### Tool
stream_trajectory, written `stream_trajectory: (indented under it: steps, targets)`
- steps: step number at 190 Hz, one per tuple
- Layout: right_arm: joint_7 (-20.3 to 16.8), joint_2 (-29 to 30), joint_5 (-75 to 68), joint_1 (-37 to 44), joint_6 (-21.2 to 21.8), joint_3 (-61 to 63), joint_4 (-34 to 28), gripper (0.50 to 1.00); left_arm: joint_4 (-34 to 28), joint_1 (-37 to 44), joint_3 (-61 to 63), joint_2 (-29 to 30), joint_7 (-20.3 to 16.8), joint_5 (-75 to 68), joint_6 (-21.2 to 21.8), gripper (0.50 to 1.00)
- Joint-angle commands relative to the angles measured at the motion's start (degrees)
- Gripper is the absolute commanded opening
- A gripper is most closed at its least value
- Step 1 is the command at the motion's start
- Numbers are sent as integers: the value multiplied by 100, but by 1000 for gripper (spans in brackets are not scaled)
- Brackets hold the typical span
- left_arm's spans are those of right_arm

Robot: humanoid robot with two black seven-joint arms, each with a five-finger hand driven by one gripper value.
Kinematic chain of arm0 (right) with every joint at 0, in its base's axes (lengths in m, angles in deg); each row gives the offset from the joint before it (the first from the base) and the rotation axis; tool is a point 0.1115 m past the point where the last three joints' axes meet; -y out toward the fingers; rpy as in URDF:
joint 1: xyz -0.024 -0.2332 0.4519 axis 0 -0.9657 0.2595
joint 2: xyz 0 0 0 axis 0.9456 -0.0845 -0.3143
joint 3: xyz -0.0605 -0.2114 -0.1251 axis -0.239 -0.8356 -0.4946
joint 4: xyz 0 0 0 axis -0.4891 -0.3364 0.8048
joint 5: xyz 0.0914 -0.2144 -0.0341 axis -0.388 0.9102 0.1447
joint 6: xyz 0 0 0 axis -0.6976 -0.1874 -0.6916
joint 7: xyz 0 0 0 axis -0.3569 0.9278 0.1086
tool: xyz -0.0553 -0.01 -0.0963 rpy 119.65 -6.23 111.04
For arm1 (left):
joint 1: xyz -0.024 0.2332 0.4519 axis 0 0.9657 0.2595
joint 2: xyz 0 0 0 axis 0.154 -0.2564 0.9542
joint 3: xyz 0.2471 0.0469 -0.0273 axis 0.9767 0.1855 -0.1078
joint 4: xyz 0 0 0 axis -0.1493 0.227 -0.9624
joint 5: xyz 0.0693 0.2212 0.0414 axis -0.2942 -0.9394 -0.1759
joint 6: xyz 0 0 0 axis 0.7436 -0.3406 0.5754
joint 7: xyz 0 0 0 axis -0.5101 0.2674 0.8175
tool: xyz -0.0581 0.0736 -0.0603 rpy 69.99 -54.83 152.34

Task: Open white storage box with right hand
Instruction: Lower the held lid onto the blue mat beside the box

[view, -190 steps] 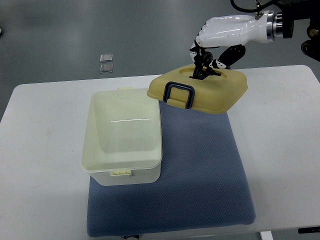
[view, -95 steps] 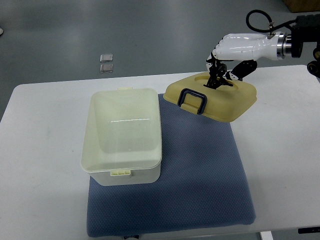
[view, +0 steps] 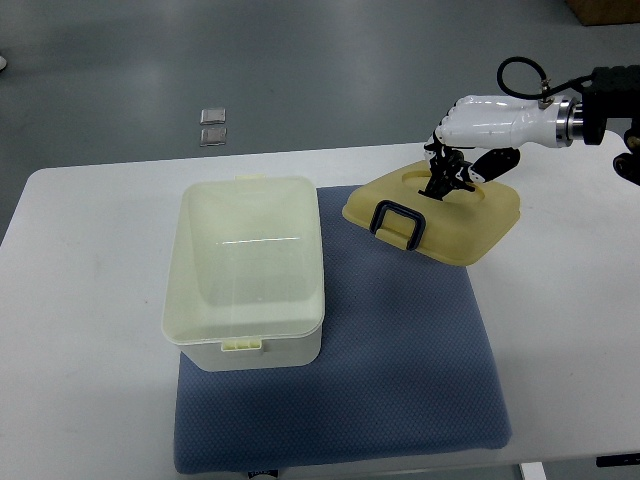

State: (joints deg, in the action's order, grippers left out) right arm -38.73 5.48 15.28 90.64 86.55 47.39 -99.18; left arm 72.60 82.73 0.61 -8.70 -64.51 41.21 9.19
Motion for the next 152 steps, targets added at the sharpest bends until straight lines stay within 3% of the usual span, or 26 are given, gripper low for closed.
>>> stream_trajectory:
  steps: [1, 119, 123, 125, 127, 133, 139, 152]
  targets:
    - [0, 104, -2, -80, -26, -9, 0, 500, 0, 0, -7, 0, 0, 0, -2, 1000]
    - [0, 570, -90, -511, -34, 35, 0, 500, 0, 0, 2, 0, 0, 0, -2, 1000]
    - [0, 570, -116, -511, -43, 62, 0, 598, 0, 0, 2, 0, 0, 0, -2, 1000]
    - [0, 570, -116, -511, -43, 62, 0, 599, 0, 0, 2, 0, 0, 0, -2, 1000]
    - [0, 570, -125, -511, -52, 62, 0, 666, 0, 0, -7, 0, 0, 0, 6, 1000]
    - [0, 579, -125, -511, -70, 79, 0, 733, 0, 0, 2, 0, 0, 0, -2, 1000]
    - [0, 579, -125, -520, -78, 88, 0, 770, 0, 0, 2, 0, 0, 0, 7, 1000]
    - [0, 588, -125, -564, -70, 88, 0, 797, 0, 0, 2, 0, 0, 0, -2, 1000]
